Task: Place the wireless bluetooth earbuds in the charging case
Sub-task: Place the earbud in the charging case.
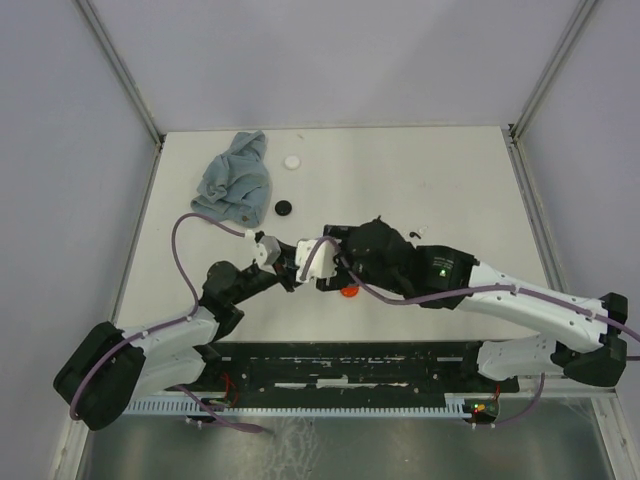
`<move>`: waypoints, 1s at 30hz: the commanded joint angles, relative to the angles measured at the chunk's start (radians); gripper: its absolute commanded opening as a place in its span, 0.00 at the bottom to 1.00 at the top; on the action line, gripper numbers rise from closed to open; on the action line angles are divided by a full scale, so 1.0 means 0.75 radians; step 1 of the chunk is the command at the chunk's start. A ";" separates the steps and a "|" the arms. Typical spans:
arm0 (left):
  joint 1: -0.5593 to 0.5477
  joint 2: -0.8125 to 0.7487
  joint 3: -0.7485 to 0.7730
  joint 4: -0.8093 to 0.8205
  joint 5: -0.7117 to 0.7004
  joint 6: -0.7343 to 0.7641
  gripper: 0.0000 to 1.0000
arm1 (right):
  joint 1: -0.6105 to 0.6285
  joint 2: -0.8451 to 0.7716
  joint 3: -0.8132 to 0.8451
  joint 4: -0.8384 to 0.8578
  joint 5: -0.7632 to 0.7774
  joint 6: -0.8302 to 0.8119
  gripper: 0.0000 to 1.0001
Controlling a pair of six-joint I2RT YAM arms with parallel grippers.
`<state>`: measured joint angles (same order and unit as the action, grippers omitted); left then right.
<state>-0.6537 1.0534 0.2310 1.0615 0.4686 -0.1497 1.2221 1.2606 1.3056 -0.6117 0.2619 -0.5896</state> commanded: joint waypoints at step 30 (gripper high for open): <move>0.002 -0.029 0.021 0.220 0.009 0.012 0.03 | -0.314 0.001 -0.045 0.203 -0.278 0.483 0.76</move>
<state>-0.6537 1.0561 0.2310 1.1591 0.4557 -0.1486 0.9916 1.2507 1.2697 -0.4866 0.0803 -0.2489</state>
